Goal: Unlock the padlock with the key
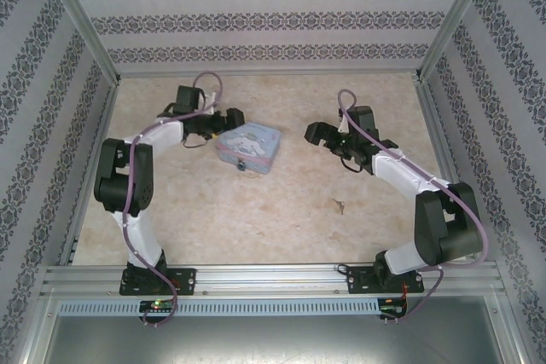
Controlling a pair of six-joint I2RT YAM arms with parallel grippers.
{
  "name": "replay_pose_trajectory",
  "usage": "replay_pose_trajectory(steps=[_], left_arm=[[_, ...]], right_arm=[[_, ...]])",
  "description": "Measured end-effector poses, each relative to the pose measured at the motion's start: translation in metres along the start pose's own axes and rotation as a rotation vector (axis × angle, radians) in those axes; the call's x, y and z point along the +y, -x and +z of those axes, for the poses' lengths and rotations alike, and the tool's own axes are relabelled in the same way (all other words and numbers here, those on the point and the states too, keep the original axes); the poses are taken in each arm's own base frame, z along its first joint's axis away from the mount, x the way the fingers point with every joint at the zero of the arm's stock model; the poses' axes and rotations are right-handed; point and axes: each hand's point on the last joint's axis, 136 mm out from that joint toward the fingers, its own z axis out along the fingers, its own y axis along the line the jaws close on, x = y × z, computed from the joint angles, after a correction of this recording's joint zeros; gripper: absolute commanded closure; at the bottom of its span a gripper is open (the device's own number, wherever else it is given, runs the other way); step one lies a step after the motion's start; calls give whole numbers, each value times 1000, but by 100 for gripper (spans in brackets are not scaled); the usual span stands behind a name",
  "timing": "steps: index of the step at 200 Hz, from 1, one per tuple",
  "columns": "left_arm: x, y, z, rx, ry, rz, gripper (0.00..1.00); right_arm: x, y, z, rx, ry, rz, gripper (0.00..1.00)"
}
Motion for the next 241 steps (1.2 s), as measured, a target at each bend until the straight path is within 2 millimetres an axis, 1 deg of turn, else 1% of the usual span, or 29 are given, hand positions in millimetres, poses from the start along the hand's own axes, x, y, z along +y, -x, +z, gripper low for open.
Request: replay_pose_trajectory(steps=[12,21,36,45,58,68,86,105,138,165,187,210,226,241], left_arm=[[-19,-27,4,16,-15,11,0],[-28,-45,5,23,-16,16,0],[-31,-69,3,18,13,6,0],[-28,-76,-3,1,41,-8,0],[-20,-77,-14,-45,87,-26,0],[-17,-73,-21,-81,112,-31,0],[-22,-63,-32,-134,120,-23,0],[-25,-61,-34,-145,114,-17,0],[-25,-63,-31,-139,113,-21,0],[-26,-68,-23,-119,107,-26,0],[-26,-74,-17,-100,105,-30,0],[-30,-77,-12,-89,92,-27,0],[-34,-79,-7,-86,77,-30,0],[-37,-81,-1,-80,63,-37,0]], right_arm=[[4,-5,1,11,6,-1,5],[8,-9,3,21,12,-5,6],[14,-17,5,39,18,-11,9],[18,-25,5,53,22,-15,9],[22,-37,4,72,21,-21,11],[26,-46,3,82,18,-31,12],[30,-60,1,92,6,-45,13],[30,-70,1,93,-15,-53,14],[13,-82,3,93,-76,-25,14],[4,-88,6,98,-96,1,18],[3,-90,14,104,-96,16,24],[2,-91,21,121,-99,28,35],[6,-89,26,125,-92,40,43],[11,-84,30,124,-83,40,45]])
